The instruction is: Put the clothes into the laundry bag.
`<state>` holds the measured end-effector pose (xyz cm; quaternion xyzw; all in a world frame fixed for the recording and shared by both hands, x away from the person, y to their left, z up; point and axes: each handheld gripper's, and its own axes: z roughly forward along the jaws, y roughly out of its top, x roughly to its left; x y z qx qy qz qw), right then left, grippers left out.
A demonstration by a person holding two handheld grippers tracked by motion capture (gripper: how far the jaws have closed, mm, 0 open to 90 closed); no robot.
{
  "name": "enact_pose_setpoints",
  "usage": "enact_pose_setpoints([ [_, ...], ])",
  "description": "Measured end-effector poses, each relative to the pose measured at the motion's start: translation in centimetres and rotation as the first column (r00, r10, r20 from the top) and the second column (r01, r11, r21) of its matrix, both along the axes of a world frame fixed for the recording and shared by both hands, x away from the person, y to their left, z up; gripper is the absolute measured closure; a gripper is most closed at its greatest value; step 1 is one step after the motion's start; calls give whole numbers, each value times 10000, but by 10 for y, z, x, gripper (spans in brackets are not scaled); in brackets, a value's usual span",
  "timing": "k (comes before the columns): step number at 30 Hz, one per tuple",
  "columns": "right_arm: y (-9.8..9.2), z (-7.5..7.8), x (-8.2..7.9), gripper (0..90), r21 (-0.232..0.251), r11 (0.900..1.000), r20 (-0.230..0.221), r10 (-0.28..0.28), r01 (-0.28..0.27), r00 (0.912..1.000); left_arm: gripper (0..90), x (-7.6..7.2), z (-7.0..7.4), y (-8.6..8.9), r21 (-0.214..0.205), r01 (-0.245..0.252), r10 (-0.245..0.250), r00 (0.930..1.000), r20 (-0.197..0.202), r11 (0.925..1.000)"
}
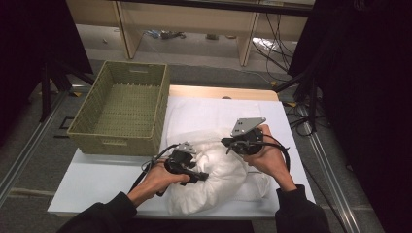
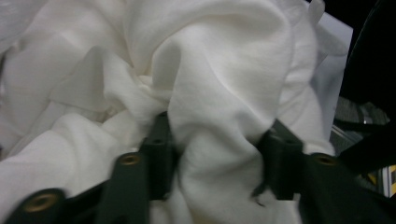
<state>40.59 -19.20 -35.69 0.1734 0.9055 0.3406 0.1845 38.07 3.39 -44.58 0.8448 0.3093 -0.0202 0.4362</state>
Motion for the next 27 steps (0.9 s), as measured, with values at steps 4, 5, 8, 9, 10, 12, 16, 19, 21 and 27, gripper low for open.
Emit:
enact_pose_setpoints([
  [4,3,3,-4,895,34,9998,126,218,-218,9997,682,2,10,-9,-475,-103,94,9998,-180,9988],
  [5,2,5,-5,895,2,9996,59,285,-285,9996,692,4,17,-9,-573,-192,190,9998,-39,9982],
  [8,2,11,-12,895,122,9996,70,254,-255,9997,716,11,26,-12,-857,-464,488,9985,264,9952],
  [9,2,13,-12,896,104,9989,121,451,-452,9989,718,15,27,-15,-932,-625,666,9969,423,9937],
  [10,2,15,-14,896,117,9989,119,457,-459,9989,718,18,26,-19,-965,-807,862,9948,550,9921],
  [12,1,16,-17,896,159,9992,259,352,-356,9990,712,25,19,-25,-895,-1129,1200,9897,785,9896],
  [16,2,7,-20,896,-2,9993,-13,387,-387,9993,554,26,3,-25,-667,-1303,1332,9903,404,9892],
  [19,0,1,-18,896,-105,9993,-84,365,-366,9993,358,15,5,-11,-461,-1370,1391,9893,451,9895],
  [21,-2,0,-18,895,-19,9994,-131,332,-332,9994,252,5,12,3,-197,-1303,1315,9877,842,9913],
  [27,-4,-1,-17,895,-16,9995,-96,310,-310,9995,154,-12,14,45,653,-1937,1836,9736,1355,9789],
])
